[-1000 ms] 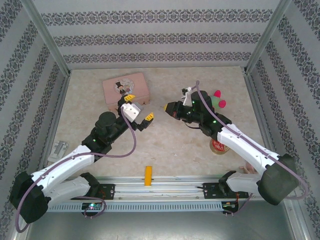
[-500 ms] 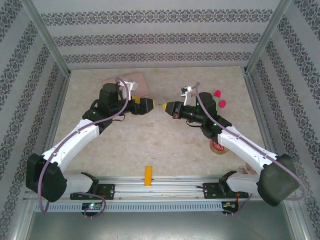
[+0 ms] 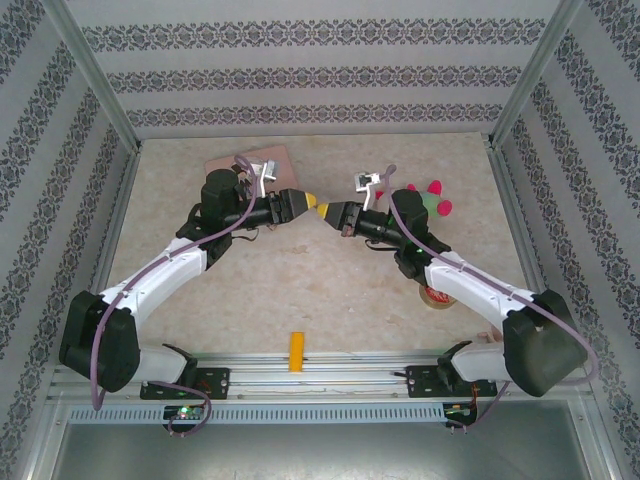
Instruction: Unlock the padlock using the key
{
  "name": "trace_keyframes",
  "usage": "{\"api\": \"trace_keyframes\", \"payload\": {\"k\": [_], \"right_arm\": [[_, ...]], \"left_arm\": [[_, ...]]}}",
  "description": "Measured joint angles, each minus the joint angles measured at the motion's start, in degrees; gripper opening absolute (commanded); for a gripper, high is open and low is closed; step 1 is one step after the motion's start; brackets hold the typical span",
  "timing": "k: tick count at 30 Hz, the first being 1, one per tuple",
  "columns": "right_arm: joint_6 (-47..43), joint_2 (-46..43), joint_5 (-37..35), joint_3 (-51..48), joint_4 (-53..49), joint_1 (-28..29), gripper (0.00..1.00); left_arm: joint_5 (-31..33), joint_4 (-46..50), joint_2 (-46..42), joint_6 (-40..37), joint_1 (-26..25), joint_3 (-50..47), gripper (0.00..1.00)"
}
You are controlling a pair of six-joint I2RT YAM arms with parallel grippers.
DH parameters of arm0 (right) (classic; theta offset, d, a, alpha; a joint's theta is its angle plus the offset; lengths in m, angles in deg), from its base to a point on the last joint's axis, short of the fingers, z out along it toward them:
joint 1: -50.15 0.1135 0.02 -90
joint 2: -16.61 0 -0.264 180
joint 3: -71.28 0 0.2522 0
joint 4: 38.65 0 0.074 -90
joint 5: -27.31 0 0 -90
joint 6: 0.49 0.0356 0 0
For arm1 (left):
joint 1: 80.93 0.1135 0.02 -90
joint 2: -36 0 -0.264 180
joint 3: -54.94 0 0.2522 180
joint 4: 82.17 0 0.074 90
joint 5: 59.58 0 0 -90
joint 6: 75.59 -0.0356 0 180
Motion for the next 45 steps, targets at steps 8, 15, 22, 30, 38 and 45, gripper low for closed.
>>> {"api": "trace_keyframes", "payload": {"k": [8,15,22,30,38,45], "right_arm": [[4.96,3.52,1.77,0.0,7.52,0.0,0.0],[7.63,4.2,2.36,0.0,11.72,0.0,0.0],[9.44,5.11,2.56,0.0,14.36,0.0,0.0],[11.34,6.51,3.13,-0.02,17.14,0.0,0.0],[12.9,8.04,3.63,-0.02,19.52,0.0,0.0],[13.68,8.5,4.0,-0.04,21.18,0.02,0.0]], "left_arm": [[-0.5,-2.08,0.0,0.66,0.02,-0.72,0.44],[-1.16,-4.61,0.0,1.97,0.79,-1.9,0.35],[-1.36,-7.52,0.0,3.15,1.2,-2.32,0.25],[-1.77,-12.0,0.0,5.6,1.92,-3.8,0.24],[-1.73,-13.75,0.0,6.47,2.67,-4.35,0.28],[-1.75,-14.62,0.0,7.06,3.02,-4.46,0.19]]}}
